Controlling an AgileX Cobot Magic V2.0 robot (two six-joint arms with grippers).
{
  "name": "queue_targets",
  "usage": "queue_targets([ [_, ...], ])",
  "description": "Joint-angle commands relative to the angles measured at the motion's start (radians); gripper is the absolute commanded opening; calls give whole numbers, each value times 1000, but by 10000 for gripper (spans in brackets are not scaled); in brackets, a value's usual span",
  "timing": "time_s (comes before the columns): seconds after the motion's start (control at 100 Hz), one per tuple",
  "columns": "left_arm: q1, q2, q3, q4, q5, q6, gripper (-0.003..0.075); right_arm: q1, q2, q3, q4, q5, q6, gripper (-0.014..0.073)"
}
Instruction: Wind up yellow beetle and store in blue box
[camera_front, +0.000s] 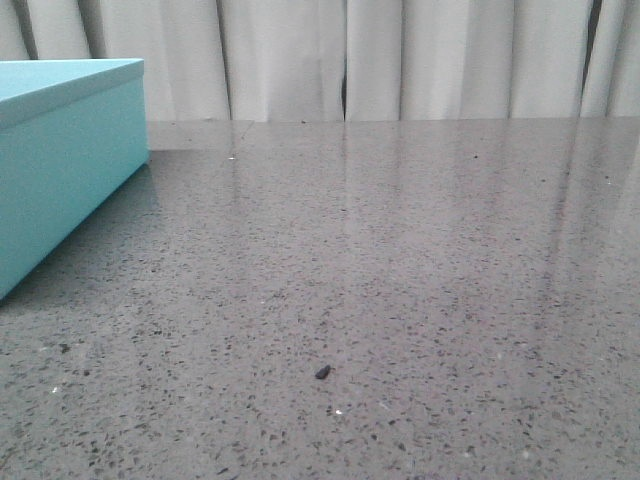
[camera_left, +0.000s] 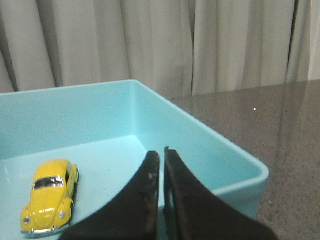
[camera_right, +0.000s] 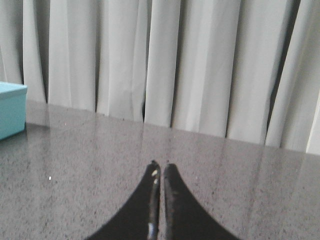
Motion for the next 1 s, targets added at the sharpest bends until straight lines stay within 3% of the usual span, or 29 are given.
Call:
queue_targets([
  [0.0,-7,7,-29,-11,-138,-9,-20,-1,-2,-26,-7,-115,-9,-50],
  [0.15,-7,7,-29,-11,-140,-9,-20,-1,-2,-26,-7,-170,-9,-50],
  [0.58,-7,7,-29,-11,-138,-9,-20,-1,-2,-26,-7,-161,-9,-50],
  [0.85,-7,7,64,-15,-140,-9,-20,-3,-2,4,38,-101,-9,-50],
  [0.99,-5,7,86,-181,-80,-9,-20,-63,-2,28,37,71,-9,-50],
])
